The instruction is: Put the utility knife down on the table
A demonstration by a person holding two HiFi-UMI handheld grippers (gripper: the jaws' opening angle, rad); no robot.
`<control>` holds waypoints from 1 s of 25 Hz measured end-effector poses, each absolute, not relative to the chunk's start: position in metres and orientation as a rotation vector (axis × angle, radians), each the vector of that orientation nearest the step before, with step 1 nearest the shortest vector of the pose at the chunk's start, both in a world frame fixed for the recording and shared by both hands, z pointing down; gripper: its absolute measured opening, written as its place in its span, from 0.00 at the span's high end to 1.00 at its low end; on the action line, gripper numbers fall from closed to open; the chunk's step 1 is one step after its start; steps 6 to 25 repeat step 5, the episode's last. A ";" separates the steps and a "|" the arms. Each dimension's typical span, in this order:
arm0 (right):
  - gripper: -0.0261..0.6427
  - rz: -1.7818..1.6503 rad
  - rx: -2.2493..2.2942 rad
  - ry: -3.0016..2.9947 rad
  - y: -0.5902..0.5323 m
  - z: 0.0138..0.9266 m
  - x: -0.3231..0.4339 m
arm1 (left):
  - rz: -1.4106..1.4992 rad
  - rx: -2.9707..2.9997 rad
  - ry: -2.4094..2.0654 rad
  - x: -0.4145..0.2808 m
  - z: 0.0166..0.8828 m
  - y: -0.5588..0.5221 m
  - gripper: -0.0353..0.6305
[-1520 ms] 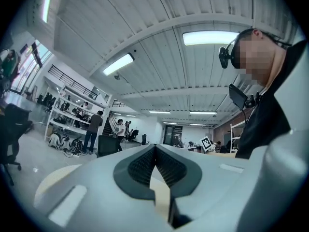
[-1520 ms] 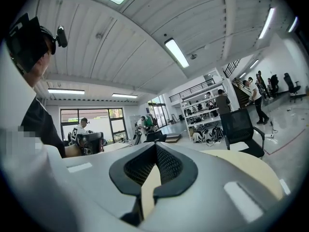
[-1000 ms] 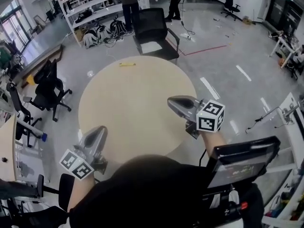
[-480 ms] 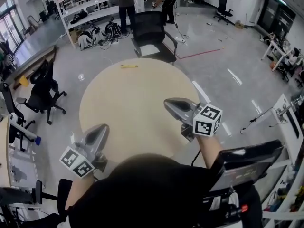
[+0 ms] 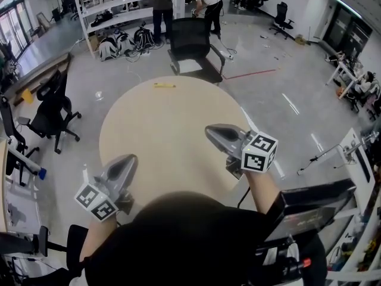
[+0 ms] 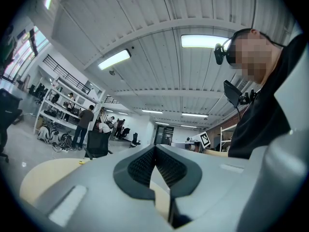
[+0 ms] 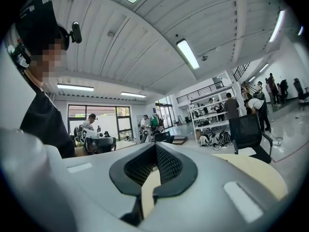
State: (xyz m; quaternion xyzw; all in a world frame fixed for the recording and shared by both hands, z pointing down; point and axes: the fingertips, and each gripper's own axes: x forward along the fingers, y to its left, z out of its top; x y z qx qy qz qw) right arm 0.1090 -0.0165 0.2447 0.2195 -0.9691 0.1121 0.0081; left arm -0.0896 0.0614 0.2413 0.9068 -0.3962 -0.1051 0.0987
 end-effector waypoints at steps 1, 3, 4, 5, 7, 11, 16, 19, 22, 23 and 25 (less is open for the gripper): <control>0.94 0.349 0.681 -3.030 -0.016 0.244 0.113 | -0.312 2.683 -1.175 -0.085 0.240 0.062 0.95; 0.94 0.345 0.667 -3.030 -0.014 0.242 0.123 | -0.314 2.682 -1.183 -0.075 0.238 0.064 0.95; 0.94 0.343 0.660 -3.030 -0.013 0.241 0.127 | -0.315 2.680 -1.187 -0.071 0.237 0.065 0.95; 0.94 0.341 0.654 -3.029 -0.012 0.240 0.131 | -0.317 2.679 -1.192 -0.067 0.236 0.066 0.95; 0.94 0.341 0.654 -3.029 -0.012 0.240 0.131 | -0.317 2.679 -1.192 -0.067 0.236 0.066 0.95; 0.94 0.341 0.654 -3.029 -0.012 0.240 0.131 | -0.317 2.679 -1.192 -0.067 0.236 0.066 0.95; 0.94 0.341 0.654 -3.029 -0.012 0.240 0.131 | -0.317 2.679 -1.192 -0.067 0.236 0.066 0.95; 0.94 0.341 0.654 -3.029 -0.012 0.240 0.131 | -0.317 2.679 -1.192 -0.067 0.236 0.066 0.95; 0.94 0.341 0.654 -3.029 -0.012 0.240 0.131 | -0.317 2.679 -1.192 -0.067 0.236 0.066 0.95; 0.94 0.341 0.654 -3.029 -0.012 0.240 0.131 | -0.317 2.679 -1.192 -0.067 0.236 0.066 0.95; 0.94 0.341 0.654 -3.029 -0.012 0.240 0.131 | -0.317 2.679 -1.192 -0.067 0.236 0.066 0.95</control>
